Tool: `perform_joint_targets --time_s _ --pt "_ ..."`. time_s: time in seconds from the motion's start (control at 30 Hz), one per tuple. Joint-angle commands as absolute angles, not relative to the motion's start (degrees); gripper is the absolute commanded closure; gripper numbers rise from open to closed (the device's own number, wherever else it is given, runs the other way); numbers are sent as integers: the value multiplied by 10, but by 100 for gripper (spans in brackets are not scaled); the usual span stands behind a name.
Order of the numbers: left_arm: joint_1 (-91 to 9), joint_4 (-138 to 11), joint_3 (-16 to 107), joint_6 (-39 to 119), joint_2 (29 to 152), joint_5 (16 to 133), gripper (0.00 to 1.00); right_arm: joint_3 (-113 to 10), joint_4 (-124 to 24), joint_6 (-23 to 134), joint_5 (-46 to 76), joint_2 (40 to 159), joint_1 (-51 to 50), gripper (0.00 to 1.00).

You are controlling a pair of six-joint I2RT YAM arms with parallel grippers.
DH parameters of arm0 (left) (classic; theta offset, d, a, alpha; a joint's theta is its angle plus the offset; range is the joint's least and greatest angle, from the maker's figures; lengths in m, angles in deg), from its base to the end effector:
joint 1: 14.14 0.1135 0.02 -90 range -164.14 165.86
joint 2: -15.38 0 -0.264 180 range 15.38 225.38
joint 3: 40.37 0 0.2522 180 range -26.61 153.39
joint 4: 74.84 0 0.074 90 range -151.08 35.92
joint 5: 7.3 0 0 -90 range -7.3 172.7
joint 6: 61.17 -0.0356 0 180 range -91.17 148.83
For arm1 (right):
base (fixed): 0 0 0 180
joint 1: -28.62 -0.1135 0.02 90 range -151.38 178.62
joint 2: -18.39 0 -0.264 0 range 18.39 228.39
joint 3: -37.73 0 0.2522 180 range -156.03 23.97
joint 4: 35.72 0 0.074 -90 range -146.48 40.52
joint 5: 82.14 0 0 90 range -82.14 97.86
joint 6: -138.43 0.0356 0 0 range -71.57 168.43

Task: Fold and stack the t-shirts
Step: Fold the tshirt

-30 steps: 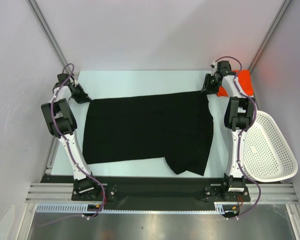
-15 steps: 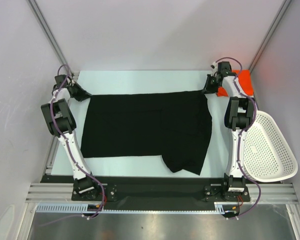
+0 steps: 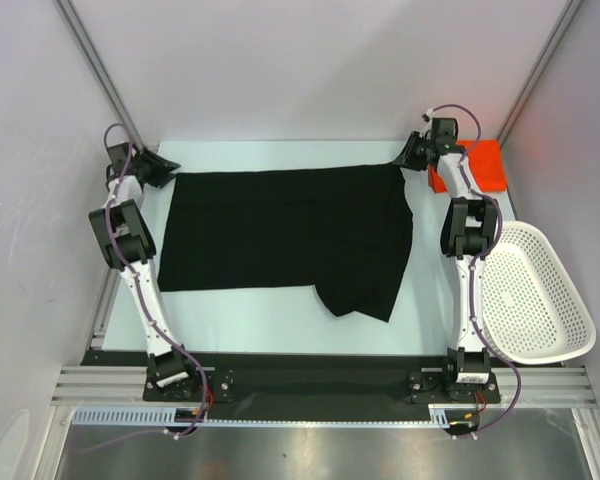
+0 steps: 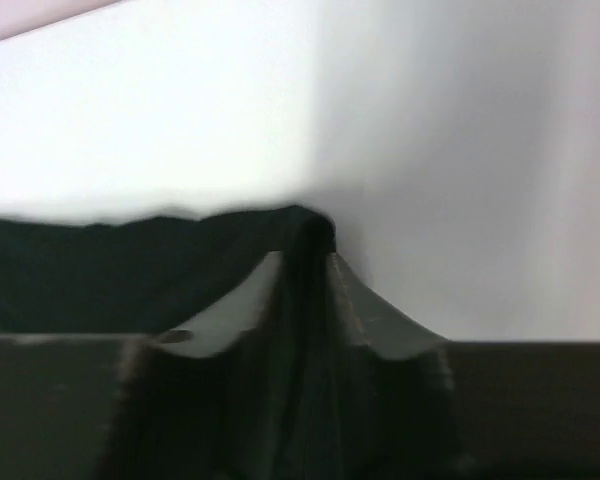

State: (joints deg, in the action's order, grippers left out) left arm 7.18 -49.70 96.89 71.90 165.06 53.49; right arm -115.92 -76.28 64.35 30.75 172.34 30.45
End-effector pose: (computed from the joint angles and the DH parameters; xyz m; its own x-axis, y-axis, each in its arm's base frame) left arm 0.5443 0.1938 0.1285 -0.4442 -0.8132 -0.3759 -0.3564 0.5454 -0.7587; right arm 0.5903 -0.0050 0.1582 -0.7014 0.2752 -0.6575 -0.0751 0.8888 0.4522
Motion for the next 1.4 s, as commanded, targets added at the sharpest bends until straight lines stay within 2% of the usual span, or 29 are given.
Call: perform_joint_targets --time_s 0.0,0.07,0.1,0.17,0.27,0.33,0.4,0.53,0.6,0.67,0.73,0.97,1.03,1.17,1.2,1.37 --pt "69 -516 982 712 1615 559 52 -1224 -729 678 294 1727 310 67" --pt "69 -497 957 695 1578 566 45 -1225 -744 684 289 1713 313 58" --pt "70 -477 931 677 1545 577 44 -1225 -771 686 277 1696 313 50" --pt "70 -453 885 658 1511 595 42 -1217 -806 687 262 1672 313 42" --pt "70 -413 806 622 1428 657 26 -1178 -884 696 241 1600 311 40" --pt "70 -380 761 609 1385 690 19 -1151 -913 697 188 1570 303 41" --pt "69 -370 680 607 1314 734 19 -1090 -931 707 164 1519 299 41" --pt "69 -344 553 610 1200 769 23 -997 -958 731 79 1438 288 40" --pt "69 -334 479 607 1159 772 27 -951 -968 739 43 1398 250 38" --pt "69 -337 404 602 1098 791 30 -852 -948 753 30 1327 216 35" --pt "70 -341 355 611 1040 793 31 -751 -929 772 54 1280 194 33" --pt "94 -306 210 684 897 824 42 -573 -917 777 108 1096 32 31" --pt "112 -319 181 706 878 825 43 -528 -900 781 110 1036 -6 31" --pt "174 -329 139 729 886 788 62 -418 -867 791 141 956 -21 31" --pt "191 -335 135 730 891 760 63 -406 -866 793 155 936 -21 31" --pt "245 -342 135 723 910 749 60 -353 -843 781 194 895 -24 32"
